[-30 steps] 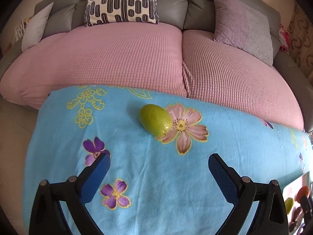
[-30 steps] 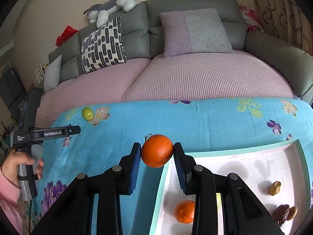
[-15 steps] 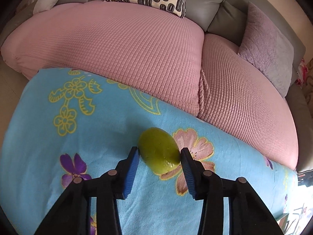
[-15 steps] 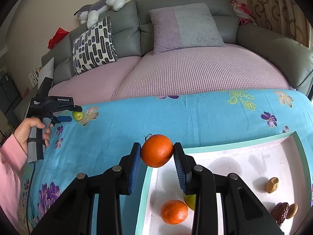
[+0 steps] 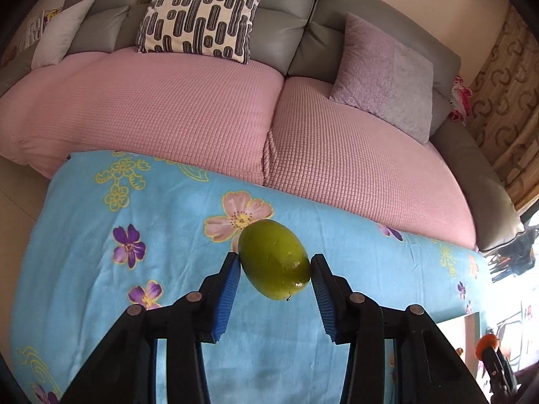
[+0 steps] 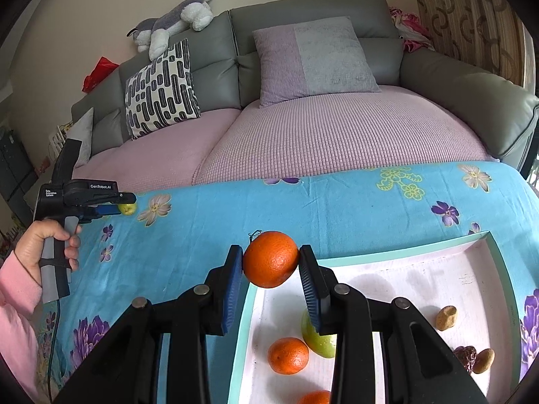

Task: Organize fruits
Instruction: 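Carry the lime with the left tool while the right tool carries the mandarin over the tray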

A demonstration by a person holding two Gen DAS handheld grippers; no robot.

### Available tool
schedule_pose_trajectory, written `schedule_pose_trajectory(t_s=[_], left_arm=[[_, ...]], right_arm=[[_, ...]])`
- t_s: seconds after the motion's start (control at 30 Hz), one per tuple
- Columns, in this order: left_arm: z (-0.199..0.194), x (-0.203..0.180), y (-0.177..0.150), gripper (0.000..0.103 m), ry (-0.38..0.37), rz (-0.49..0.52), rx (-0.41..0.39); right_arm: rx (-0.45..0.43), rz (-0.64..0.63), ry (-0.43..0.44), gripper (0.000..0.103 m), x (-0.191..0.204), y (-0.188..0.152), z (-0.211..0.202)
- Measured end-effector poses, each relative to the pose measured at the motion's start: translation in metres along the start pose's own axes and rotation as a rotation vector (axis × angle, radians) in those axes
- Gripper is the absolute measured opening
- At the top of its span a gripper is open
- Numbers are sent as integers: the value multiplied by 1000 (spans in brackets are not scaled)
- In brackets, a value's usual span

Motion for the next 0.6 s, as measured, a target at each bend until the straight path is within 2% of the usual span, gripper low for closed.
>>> schedule_pose_trajectory(t_s=[0.13,0.3,0.47,0.6], left_arm=[[-45,-24,-39,46,-73,42,-27],[-82,-53,-100,46,-152,66,-30],[-91,-80,-162,46,-213,79,12],[-83,-100,-201,46,-217,70,30]], right_arm=[[-25,9,-26,36,-9,1,-31],[-36,15,-69,36,-22,-12,-72],[-23,26,-111,36,-37,-35,-100],[11,56,-126,36,-49,-59,-108]])
Point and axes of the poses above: each gripper's, at about its wrist camera, not at the fingertips, and z roughly the way its jaws point, x to its left, y to its top, the point moved 1 cm from there along z, roughly the way its jaws point, and after that the axes turned 14 degrees about -z, right-handed, at the moved point
